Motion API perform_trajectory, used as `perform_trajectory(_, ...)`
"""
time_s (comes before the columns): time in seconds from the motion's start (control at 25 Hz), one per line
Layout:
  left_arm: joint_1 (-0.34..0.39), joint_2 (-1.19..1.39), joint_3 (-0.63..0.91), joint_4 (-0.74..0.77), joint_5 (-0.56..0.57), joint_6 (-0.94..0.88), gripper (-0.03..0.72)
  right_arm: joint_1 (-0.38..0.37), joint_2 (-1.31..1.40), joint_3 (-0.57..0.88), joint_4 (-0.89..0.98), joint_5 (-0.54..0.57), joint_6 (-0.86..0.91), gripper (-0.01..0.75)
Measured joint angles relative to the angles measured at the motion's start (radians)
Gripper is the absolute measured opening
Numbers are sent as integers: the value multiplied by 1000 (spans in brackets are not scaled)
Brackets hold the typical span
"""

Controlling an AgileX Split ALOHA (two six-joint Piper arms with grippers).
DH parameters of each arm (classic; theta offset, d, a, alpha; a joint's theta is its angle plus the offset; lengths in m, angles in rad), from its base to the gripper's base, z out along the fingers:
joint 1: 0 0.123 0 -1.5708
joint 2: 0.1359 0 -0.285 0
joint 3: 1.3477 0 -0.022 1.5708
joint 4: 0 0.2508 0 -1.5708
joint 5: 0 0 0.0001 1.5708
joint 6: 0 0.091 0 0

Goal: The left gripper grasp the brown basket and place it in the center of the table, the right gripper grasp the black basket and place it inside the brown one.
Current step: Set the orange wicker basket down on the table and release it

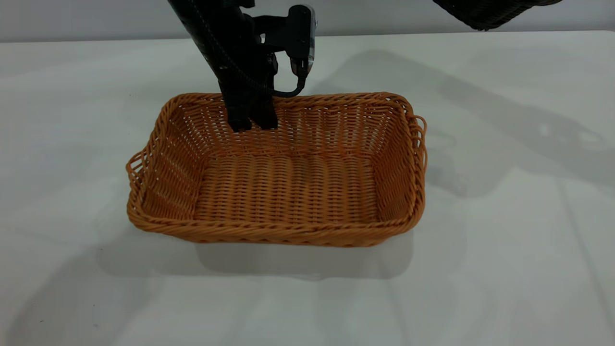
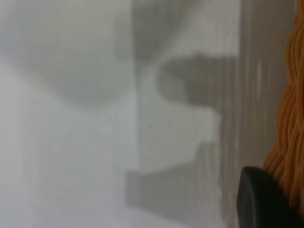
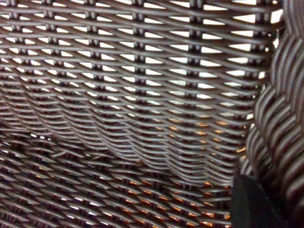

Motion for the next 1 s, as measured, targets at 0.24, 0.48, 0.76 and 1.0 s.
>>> perform_trajectory(0.24,1,2,0,-6,-2,-46,98,0,0,-3,-1,3,1,85)
perform_trajectory(0.48,1,9,0,-11,-24,-103,248,0,0,-14,-1,7,1,85)
perform_trajectory(0.76,1,-23,0,-19,-29,-114,449,-2,0,-15,1,12,1,85)
perform_trajectory(1.0,1,-202,0,-18,182,-123,462,-31,0,-15,1,12,1,85)
